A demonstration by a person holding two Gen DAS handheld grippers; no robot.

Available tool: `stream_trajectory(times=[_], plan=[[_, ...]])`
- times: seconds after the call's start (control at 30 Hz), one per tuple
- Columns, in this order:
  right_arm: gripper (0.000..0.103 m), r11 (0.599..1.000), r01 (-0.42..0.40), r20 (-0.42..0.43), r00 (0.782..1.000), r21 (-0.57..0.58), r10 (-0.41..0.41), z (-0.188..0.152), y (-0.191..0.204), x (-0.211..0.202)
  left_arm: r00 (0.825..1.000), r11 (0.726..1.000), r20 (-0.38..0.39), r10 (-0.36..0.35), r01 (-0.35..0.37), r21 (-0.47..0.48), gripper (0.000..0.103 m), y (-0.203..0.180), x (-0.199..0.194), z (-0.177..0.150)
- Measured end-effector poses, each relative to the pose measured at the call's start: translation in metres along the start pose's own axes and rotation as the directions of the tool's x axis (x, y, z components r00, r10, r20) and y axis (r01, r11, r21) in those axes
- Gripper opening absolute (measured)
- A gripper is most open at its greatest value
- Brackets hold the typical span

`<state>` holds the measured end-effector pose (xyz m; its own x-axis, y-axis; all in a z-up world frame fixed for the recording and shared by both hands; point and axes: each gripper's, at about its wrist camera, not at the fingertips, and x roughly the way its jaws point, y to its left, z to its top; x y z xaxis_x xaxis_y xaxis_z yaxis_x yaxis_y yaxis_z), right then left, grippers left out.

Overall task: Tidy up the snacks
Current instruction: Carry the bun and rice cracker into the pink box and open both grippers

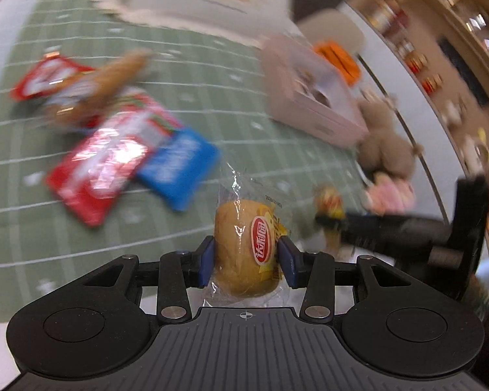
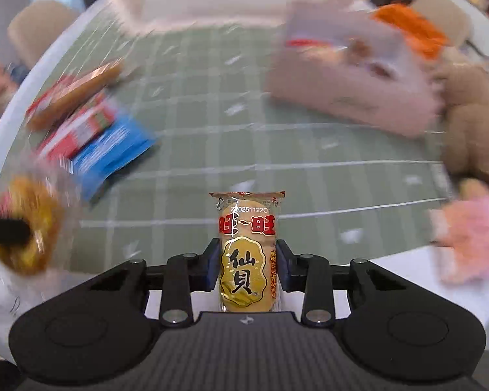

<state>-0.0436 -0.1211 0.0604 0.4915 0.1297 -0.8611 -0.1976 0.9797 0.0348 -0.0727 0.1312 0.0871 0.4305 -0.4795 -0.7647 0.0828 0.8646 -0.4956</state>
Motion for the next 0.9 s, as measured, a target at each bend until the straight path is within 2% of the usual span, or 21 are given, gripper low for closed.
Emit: stream_trajectory(times=[0.07,0.17,0.2,0.27,0.33,0.43,0.5,0.57,0.6,0.63,0.67,0.77,0.9], plan=[[0.034,0.999,0.027,0.070,0.997,0.032,-0.030,0.005,-0.027,-0.020,0.997,0.997,-0.026,-0.074,0.074,0.012,0.046,-0.024,0.004,0.011],[0.034,0.995,0.061,0.193,0.978,0.073,-0.074,0.016,-0.067,-0.051,0.970,0.970,-0.036,-0.242,0.242,0.002,0.046,-0.060,0.000,0.046],[0.034,0.994,0.067,0.235,0.968,0.088,-0.086,0.019,-0.080,-0.060,0.965,0.965,-0.016,-0.260,0.260,0.025,0.046,-0.074,-0.005,0.061],[0.034,0.991,0.069,0.309,0.945,0.118,-0.102,0.023,-0.103,-0.076,0.964,0.962,0.068,-0.257,0.249,0.109,0.046,-0.106,-0.021,0.096],[0.034,0.987,0.052,0.360,0.927,0.154,-0.106,0.023,-0.125,-0.084,0.950,0.956,0.158,-0.271,0.246,0.159,0.046,-0.134,-0.033,0.133],[0.034,0.981,0.030,0.377,0.921,0.192,-0.102,0.025,-0.144,-0.079,0.924,0.958,0.272,-0.268,0.225,0.176,0.046,-0.165,-0.032,0.182],[0.034,0.980,0.023,0.377,0.921,0.199,-0.098,0.024,-0.153,-0.074,0.926,0.965,0.292,-0.241,0.197,0.171,0.046,-0.180,-0.014,0.209],[0.034,0.982,0.005,0.383,0.920,0.191,-0.079,0.020,-0.157,-0.069,0.947,0.972,0.278,-0.161,0.104,0.209,0.049,-0.187,0.024,0.229],[0.034,0.982,-0.004,0.381,0.922,0.188,-0.069,0.019,-0.158,-0.065,0.959,0.982,0.264,-0.105,0.059,0.177,0.047,-0.180,0.047,0.232],[0.034,0.983,-0.011,0.376,0.925,0.185,-0.061,0.020,-0.158,-0.060,0.965,0.989,0.250,-0.081,0.046,0.143,0.047,-0.170,0.062,0.229],[0.034,0.983,-0.015,0.372,0.927,0.182,-0.054,0.019,-0.161,-0.059,0.966,0.991,0.240,-0.093,0.066,0.116,0.047,-0.158,0.075,0.222],[0.034,0.985,-0.024,0.348,0.937,0.168,-0.036,0.023,-0.170,-0.048,0.954,0.988,0.263,-0.146,0.128,0.083,0.047,-0.127,0.088,0.187],[0.034,0.993,-0.045,0.333,0.943,0.110,0.006,0.050,-0.170,-0.034,0.949,0.995,0.303,-0.086,0.097,-0.021,0.047,-0.089,0.075,0.130]])
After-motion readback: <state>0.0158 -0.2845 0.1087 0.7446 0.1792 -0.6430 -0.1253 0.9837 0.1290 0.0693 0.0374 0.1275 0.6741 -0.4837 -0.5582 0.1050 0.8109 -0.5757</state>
